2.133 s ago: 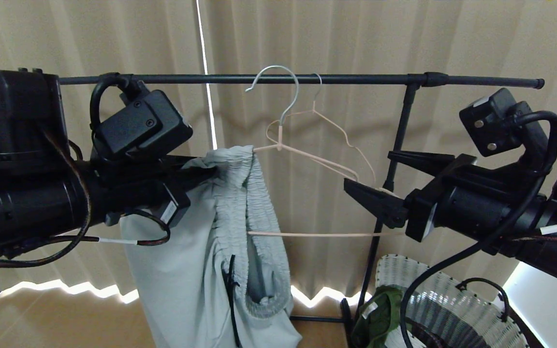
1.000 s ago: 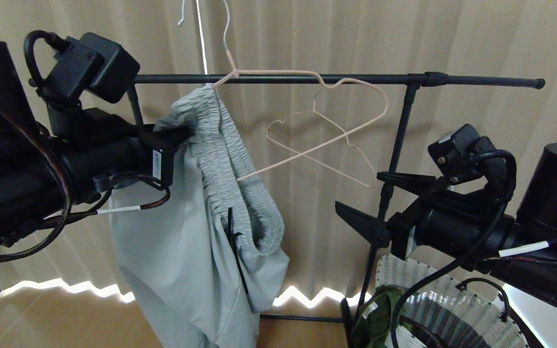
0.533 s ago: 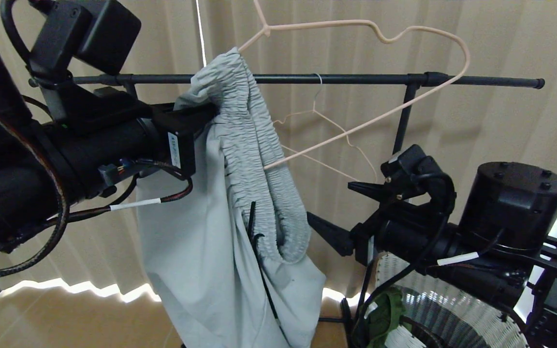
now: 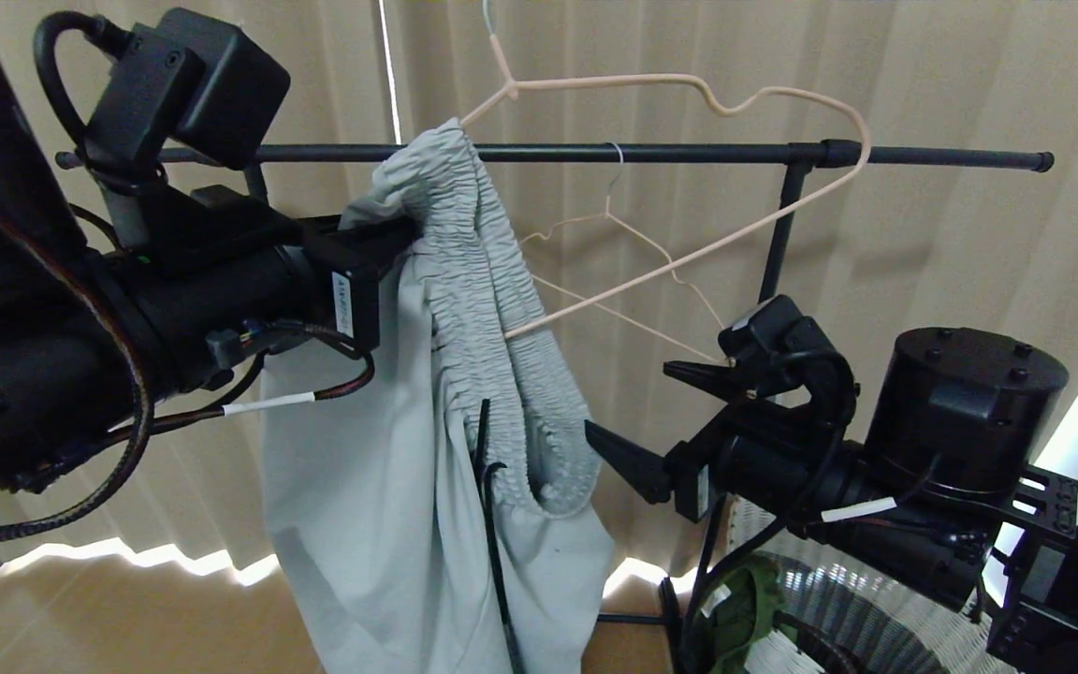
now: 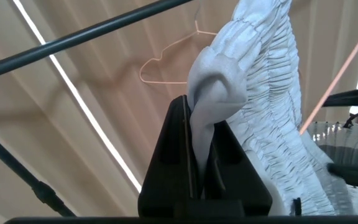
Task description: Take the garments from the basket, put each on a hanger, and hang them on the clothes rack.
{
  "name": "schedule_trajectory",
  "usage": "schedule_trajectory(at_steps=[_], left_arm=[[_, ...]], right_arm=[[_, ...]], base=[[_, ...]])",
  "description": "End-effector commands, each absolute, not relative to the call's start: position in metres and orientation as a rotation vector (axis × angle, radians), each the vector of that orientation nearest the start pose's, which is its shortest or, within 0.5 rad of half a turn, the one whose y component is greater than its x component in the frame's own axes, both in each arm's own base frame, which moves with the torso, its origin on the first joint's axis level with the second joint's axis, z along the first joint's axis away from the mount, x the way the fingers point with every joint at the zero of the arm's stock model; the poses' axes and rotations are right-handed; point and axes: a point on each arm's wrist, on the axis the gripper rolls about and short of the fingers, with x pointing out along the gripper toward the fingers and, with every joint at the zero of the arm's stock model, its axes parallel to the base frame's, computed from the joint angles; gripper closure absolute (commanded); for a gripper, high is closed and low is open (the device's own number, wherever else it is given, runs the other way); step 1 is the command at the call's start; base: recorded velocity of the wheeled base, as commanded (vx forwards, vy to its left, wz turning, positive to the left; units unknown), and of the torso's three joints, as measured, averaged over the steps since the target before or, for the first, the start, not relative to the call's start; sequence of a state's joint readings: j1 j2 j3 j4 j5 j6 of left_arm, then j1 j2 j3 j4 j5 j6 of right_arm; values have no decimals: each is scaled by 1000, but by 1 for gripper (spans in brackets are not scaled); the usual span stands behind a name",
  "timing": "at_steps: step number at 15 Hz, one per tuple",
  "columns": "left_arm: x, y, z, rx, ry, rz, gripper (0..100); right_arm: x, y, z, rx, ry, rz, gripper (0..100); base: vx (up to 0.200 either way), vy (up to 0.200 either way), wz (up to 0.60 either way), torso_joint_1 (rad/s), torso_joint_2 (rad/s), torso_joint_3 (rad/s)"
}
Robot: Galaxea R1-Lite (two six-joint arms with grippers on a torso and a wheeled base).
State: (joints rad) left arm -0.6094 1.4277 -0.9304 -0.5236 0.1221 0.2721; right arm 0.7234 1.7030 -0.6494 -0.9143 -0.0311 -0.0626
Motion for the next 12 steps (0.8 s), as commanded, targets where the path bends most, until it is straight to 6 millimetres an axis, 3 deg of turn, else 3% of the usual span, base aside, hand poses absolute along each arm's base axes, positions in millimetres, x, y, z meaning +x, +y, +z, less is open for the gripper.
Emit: schedule_trajectory(at_steps=[1, 8, 9, 12], left_arm=[[205, -142, 283, 253, -93, -492, 100], [202, -142, 287, 237, -121, -496, 100], [202, -142, 287, 237, -121, -494, 100], [203, -142, 289, 234, -128, -493, 100]], right_arm=[[219, 198, 164, -118, 125, 709, 0], [223, 203, 150, -135, 169, 706, 0], [221, 200, 150, -138, 171, 701, 100], [220, 186, 150, -136, 178, 668, 100]], base=[[0, 0, 0, 0, 0, 0], [0, 0, 0, 0, 0, 0], [0, 0, 0, 0, 0, 0], [0, 0, 0, 0, 0, 0]])
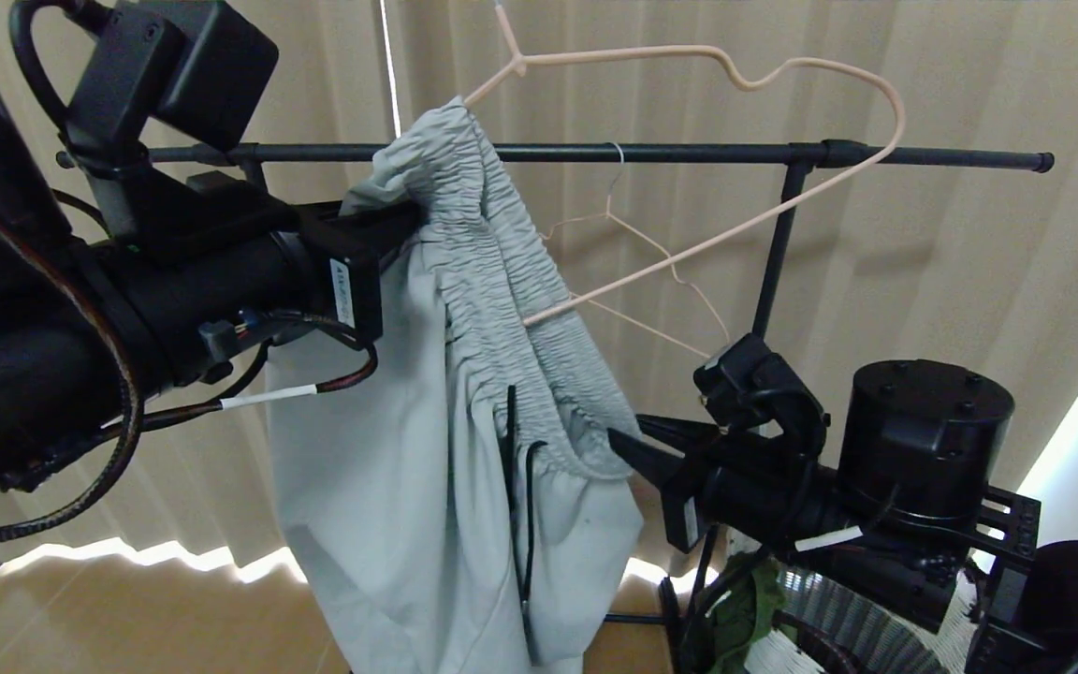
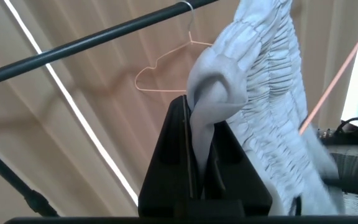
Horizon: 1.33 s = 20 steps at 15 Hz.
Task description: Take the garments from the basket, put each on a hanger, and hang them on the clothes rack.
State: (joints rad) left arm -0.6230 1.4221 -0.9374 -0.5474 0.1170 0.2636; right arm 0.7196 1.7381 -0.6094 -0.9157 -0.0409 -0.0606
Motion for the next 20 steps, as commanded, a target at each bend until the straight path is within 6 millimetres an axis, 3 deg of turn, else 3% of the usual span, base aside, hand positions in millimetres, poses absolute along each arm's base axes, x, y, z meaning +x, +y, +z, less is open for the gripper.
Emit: schedule_trajectory(at_steps=[1, 5, 6, 10, 15, 17, 20], left_arm=[[202, -142, 288, 236, -124, -491, 100], [202, -135, 277, 288, -95, -476, 100], [203, -129, 266, 358, -71, -456, 100], [204, -116, 234, 520, 15, -430, 100], [203, -106, 215, 603, 75, -415, 100], [205, -91, 205, 705, 107, -372, 100], [207, -92, 204, 698, 113, -368, 100]], right_arm=[[222, 178, 152, -133, 178, 640, 100], [241, 145, 168, -109, 132, 516, 100], [251, 130, 176, -96, 105, 450, 100], [276, 106, 197, -77, 45, 341, 100], [281, 105, 203, -76, 50, 333, 100], [280, 105, 203, -76, 53, 333, 100], [268, 106, 205, -86, 101, 391, 100]], base=[[0, 0, 0, 0, 0, 0], [0, 0, 0, 0, 0, 0], [0, 0, 0, 0, 0, 0], [0, 0, 0, 0, 0, 0], [0, 0, 0, 0, 0, 0], [0, 0, 0, 0, 0, 0], [0, 0, 0, 0, 0, 0]])
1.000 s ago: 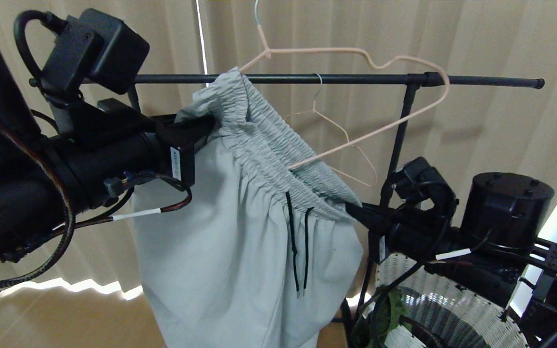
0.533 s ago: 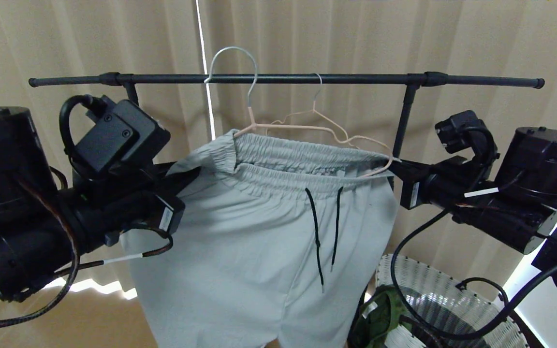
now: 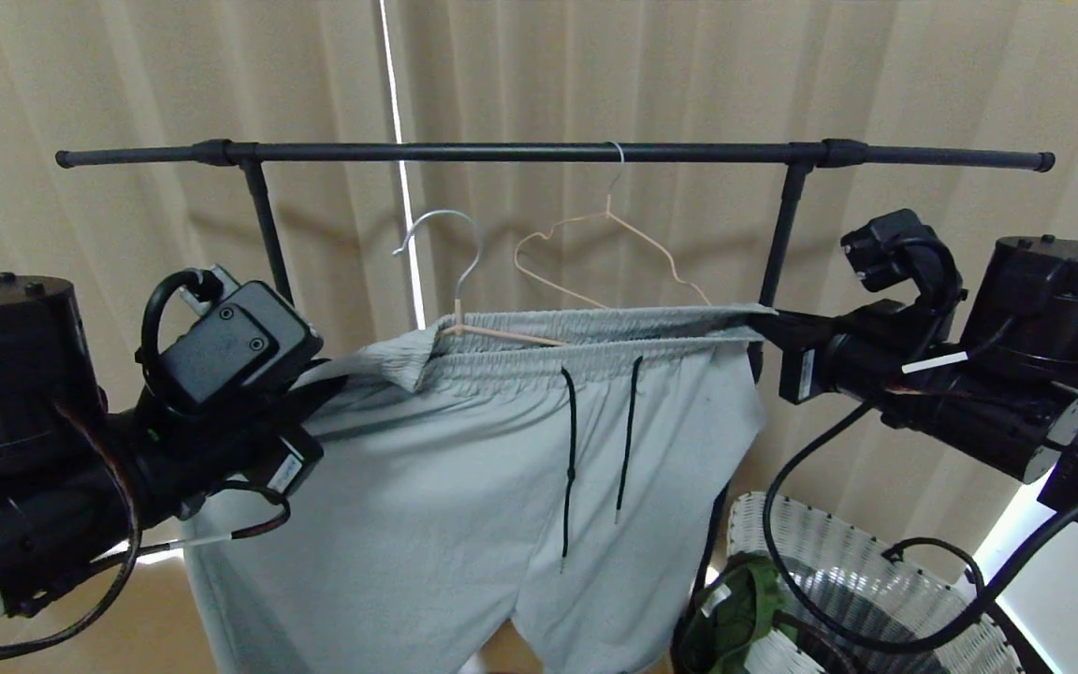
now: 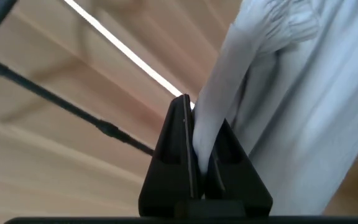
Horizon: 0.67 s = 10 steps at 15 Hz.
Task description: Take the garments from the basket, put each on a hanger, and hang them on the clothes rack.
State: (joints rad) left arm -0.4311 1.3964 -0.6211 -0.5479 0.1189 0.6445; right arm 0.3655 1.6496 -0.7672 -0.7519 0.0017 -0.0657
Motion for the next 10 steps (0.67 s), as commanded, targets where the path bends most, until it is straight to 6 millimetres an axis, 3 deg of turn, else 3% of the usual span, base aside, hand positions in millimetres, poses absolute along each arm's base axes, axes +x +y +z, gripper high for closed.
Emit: schedule_trajectory(at_steps=[1, 2, 7, 10], left_arm=[[208, -92, 206, 672, 110, -364, 100], [209, -93, 209, 632, 98, -356, 100], [206, -99, 212, 536, 64, -368, 100], [201, -106, 209, 526, 42, -402, 100]], right_arm=[[261, 110, 204, -90, 123, 433, 100], [255, 115, 204, -92, 129, 464, 0], [224, 144, 202, -126, 128, 611, 0], [226, 148, 208, -225, 69, 625, 0]], base=[[0, 0, 0, 0, 0, 0], [0, 0, 0, 0, 0, 0], [0, 0, 0, 0, 0, 0], [0, 0, 0, 0, 0, 0]])
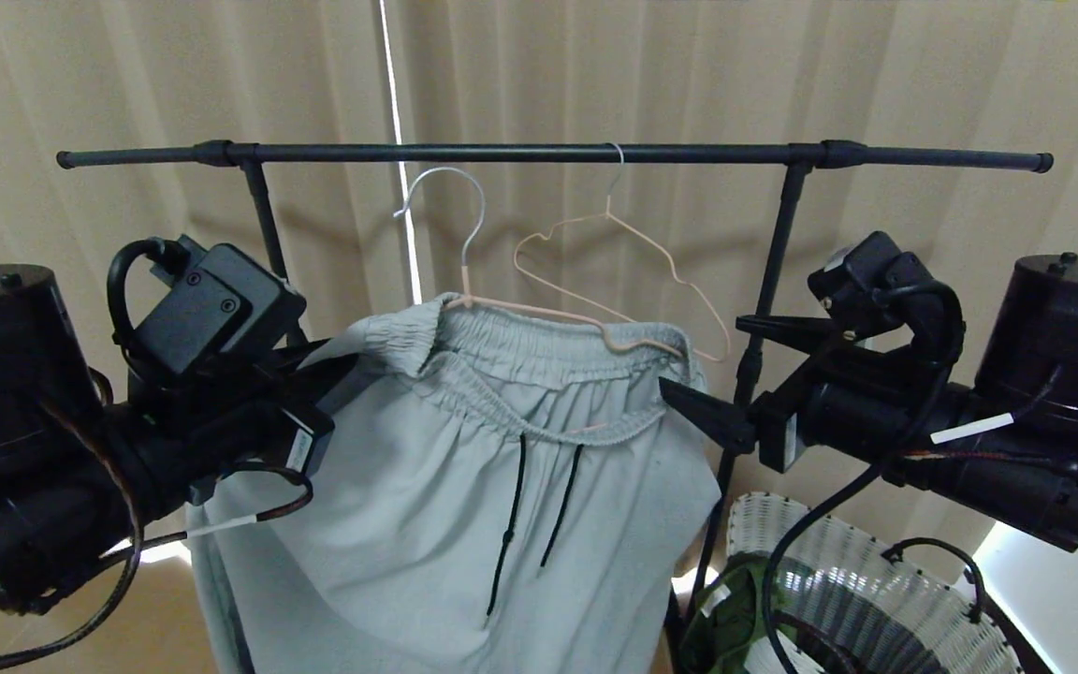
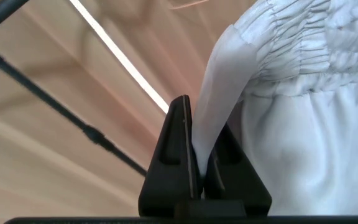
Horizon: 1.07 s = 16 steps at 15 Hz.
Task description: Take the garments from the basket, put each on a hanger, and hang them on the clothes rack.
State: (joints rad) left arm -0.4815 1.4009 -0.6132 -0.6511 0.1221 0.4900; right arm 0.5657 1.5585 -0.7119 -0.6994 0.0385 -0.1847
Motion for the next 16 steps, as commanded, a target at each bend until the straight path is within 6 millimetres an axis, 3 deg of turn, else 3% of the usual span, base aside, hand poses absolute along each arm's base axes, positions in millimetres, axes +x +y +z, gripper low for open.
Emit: schedule_trajectory(at_steps=[1, 4, 10, 14, 15, 16], left_arm=[[199, -108, 209, 526, 36, -415, 100], [197, -114, 209, 525, 25, -439, 100], [191, -123, 214, 521, -5, -481, 100], [186, -128, 215, 521, -18, -512, 100], [186, -128, 215, 519, -22, -511, 100], [186, -129, 215, 510, -43, -505, 100]], right_arm=[[227, 149, 209, -245, 57, 630, 0], [226, 162, 216, -250, 26, 665, 0], [253, 182, 219, -321, -17, 657, 0], [259, 186, 218, -324, -13, 657, 0], [259, 186, 218, -324, -13, 657, 100], [258, 186, 219, -323, -17, 657, 100]], base=[[0, 0, 0, 0, 0, 0], [0, 0, 0, 0, 0, 0], [0, 0, 0, 0, 0, 0], [0, 0, 0, 0, 0, 0], [0, 0, 0, 0, 0, 0], [0, 0, 0, 0, 0, 0]])
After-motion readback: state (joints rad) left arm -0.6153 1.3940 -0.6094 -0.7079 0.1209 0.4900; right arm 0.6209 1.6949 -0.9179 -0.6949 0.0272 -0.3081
